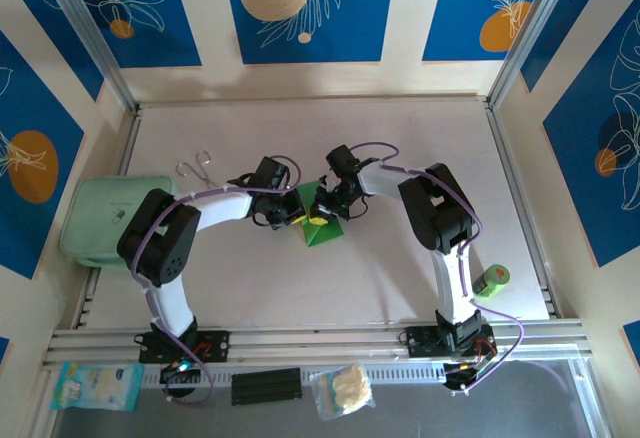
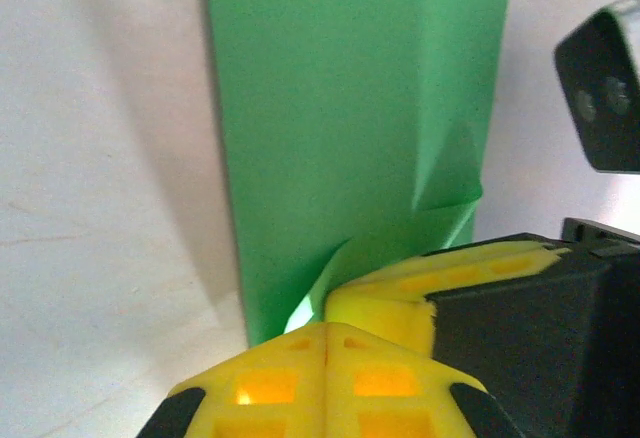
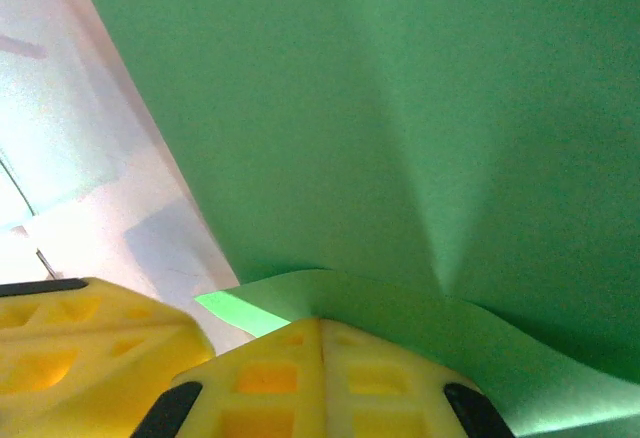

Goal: Fold a paper plane with a square sheet of paper (pick it up from the middle)

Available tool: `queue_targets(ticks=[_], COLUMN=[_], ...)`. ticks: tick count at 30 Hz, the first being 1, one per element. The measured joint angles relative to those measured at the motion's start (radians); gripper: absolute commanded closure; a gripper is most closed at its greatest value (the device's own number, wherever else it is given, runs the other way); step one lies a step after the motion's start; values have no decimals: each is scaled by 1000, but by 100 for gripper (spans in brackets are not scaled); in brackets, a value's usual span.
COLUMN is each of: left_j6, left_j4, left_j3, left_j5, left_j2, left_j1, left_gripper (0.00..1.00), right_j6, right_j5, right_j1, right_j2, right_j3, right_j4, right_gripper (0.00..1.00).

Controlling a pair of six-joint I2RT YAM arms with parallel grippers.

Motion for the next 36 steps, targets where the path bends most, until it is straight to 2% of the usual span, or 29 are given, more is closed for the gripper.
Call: queue_targets(ticks=[23, 36], left_j6=[-1, 2], left_j4=[-26, -30], left_j3=[23, 34], left_j5=[-55, -58], left_j2=[50, 57], left_j1=[-21, -23], left_gripper=[100, 100], right_j6=[4, -50], right_j5=[-27, -63], right_j1=[-16, -29], right_j2=[0, -26], right_j3=[-3, -76], right_j4=[11, 90], right_gripper=[99, 99])
